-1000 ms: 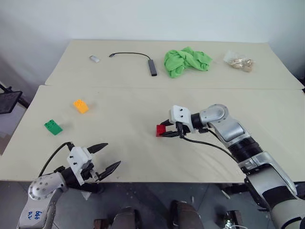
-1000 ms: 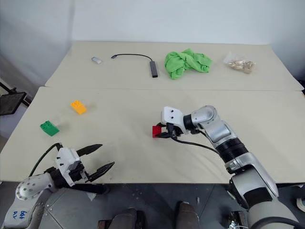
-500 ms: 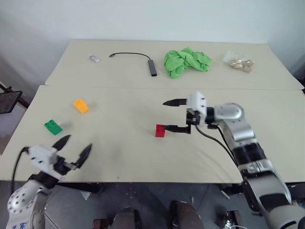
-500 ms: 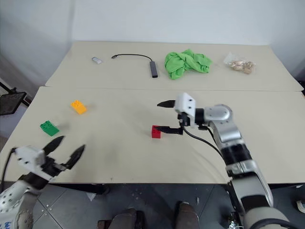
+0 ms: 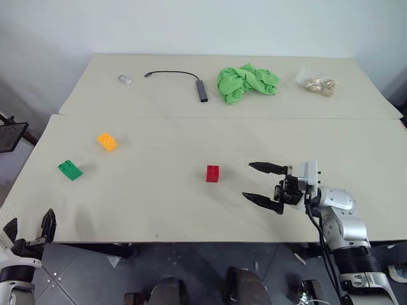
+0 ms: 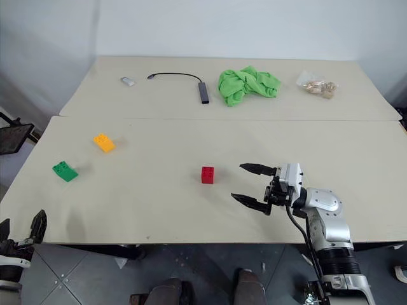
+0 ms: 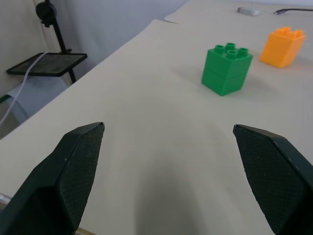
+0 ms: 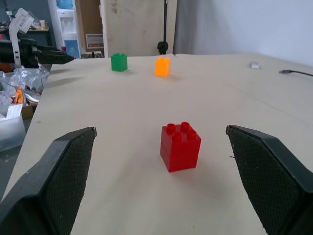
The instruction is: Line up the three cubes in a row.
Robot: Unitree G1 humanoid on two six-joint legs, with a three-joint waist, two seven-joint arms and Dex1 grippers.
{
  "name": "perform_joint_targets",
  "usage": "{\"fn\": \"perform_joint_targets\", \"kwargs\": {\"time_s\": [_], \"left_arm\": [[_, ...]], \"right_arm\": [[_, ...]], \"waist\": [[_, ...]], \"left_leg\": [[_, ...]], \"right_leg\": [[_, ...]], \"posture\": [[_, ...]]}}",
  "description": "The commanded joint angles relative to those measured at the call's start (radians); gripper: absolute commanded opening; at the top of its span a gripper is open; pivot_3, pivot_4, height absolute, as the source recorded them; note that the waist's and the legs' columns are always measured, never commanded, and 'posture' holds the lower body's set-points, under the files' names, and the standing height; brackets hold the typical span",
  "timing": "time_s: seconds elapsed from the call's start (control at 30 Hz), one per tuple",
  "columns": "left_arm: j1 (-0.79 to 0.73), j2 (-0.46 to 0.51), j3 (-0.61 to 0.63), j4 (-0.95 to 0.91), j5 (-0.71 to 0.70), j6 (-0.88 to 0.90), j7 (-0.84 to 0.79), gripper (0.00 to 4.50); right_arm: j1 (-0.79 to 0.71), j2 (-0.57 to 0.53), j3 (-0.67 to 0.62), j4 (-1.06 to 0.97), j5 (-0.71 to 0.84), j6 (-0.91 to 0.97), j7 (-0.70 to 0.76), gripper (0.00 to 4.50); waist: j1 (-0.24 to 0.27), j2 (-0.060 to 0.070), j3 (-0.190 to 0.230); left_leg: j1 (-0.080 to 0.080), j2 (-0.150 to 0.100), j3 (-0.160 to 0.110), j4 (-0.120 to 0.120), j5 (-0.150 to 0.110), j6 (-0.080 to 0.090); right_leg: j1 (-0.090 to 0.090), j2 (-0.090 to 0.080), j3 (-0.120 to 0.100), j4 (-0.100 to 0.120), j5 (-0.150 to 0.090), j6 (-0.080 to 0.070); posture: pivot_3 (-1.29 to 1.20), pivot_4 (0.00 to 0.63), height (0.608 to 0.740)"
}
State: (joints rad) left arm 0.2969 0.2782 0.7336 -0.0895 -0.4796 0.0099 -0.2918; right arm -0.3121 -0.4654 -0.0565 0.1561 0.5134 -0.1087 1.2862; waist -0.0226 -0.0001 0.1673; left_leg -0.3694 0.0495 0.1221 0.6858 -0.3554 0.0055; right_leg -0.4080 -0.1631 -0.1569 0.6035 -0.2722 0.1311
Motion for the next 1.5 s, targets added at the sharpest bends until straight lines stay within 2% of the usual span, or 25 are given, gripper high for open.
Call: {"fn": "perform_joint_targets", "kwargs": {"time_s": [0.03,0.2,0.37,0.57,0.87,0.97,1.07,1.2,1.23,1.33,1.5], "left_arm": [[-0.036,-0.039,-0.081,-0.134,0.059,0.029,0.107,4.50],[-0.170,-0.143,-0.174,-0.299,0.100,0.242,0.403,4.50],[-0.309,-0.177,-0.196,-0.289,0.197,0.360,0.613,4.50],[-0.461,-0.158,-0.211,-0.170,0.251,0.373,0.680,4.50],[-0.600,-0.103,-0.219,0.027,0.276,0.315,0.663,4.50],[-0.617,-0.106,-0.215,0.049,0.274,0.297,0.674,3.89],[-0.610,-0.105,-0.213,0.046,0.267,0.304,0.670,3.00],[-0.575,-0.076,-0.223,0.045,0.223,0.262,0.543,1.69],[-0.557,-0.062,-0.222,0.042,0.179,0.255,0.462,1.48],[-0.505,-0.018,-0.156,0.023,-0.012,0.310,0.260,1.48],[-0.423,0.225,-0.189,0.018,-0.164,0.330,-0.247,1.48]], "right_arm": [[-0.009,0.008,0.002,-0.031,0.004,-0.011,0.001,4.47],[-0.024,0.014,0.030,-0.018,0.004,0.004,0.025,4.47],[-0.039,0.023,0.061,-0.018,-0.002,0.017,0.032,4.47],[-0.052,0.035,0.078,-0.030,-0.008,0.032,0.027,4.47],[-0.033,0.041,0.088,-0.065,-0.011,0.044,0.007,4.47],[-0.021,0.046,0.088,-0.077,-0.016,0.040,-0.010,4.50],[-0.011,0.049,0.087,-0.082,-0.021,0.035,-0.018,4.50],[0.010,0.052,0.095,-0.101,-0.031,0.027,-0.030,4.50],[0.017,0.051,0.091,-0.108,-0.033,0.027,-0.039,4.50],[0.038,0.038,0.071,-0.131,-0.036,0.026,-0.062,4.50],[0.075,-0.005,0.023,-0.155,-0.030,0.031,-0.088,4.50]], "waist": [[0.003,0.000,0.000],[0.013,-0.001,0.000],[0.019,-0.001,0.000],[0.024,-0.001,0.000],[0.022,-0.001,0.000],[0.022,-0.001,0.000],[0.022,-0.002,0.000],[0.022,-0.002,0.000],[0.021,-0.002,0.000],[0.021,-0.002,0.000],[0.020,-0.003,0.001]], "left_leg": [[0.000,0.000,0.000,0.000,0.000,0.000],[0.000,0.000,-0.002,0.002,0.000,0.000],[0.000,0.000,-0.001,0.003,0.000,0.000],[-0.002,0.000,0.000,0.005,0.000,0.000],[-0.002,-0.001,0.000,0.006,0.000,0.000],[-0.002,0.000,0.000,0.006,0.000,0.000],[-0.002,0.000,0.000,0.006,0.000,0.000],[-0.002,0.000,0.000,0.006,0.000,0.000],[-0.002,0.000,0.000,0.006,0.000,0.000],[-0.002,0.000,0.000,0.006,0.000,0.000],[-0.002,0.000,0.001,0.006,0.000,-0.001]], "right_leg": [[0.000,0.000,0.000,0.000,0.000,0.000],[0.000,-0.001,0.000,0.002,0.000,0.000],[0.000,0.000,0.000,0.003,0.000,0.000],[0.001,0.000,-0.001,0.003,0.000,0.000],[0.001,0.000,-0.002,0.003,0.000,0.000],[0.001,0.000,-0.002,0.004,0.000,0.000],[0.001,0.000,-0.002,0.003,0.000,0.000],[0.001,0.000,-0.002,0.004,0.000,0.000],[0.001,0.000,-0.002,0.004,0.000,0.000],[0.001,0.000,-0.002,0.004,0.000,0.000],[-0.001,0.000,-0.001,0.006,0.000,-0.001]], "posture": [[0.00,0.150,0.740],[0.00,0.150,0.740],[0.00,0.150,0.740],[0.00,0.150,0.740],[0.00,0.150,0.740],[0.00,0.150,0.740],[0.00,0.150,0.740],[0.00,0.150,0.740],[0.00,0.150,0.740],[0.00,0.150,0.740],[0.00,0.150,0.740]]}}
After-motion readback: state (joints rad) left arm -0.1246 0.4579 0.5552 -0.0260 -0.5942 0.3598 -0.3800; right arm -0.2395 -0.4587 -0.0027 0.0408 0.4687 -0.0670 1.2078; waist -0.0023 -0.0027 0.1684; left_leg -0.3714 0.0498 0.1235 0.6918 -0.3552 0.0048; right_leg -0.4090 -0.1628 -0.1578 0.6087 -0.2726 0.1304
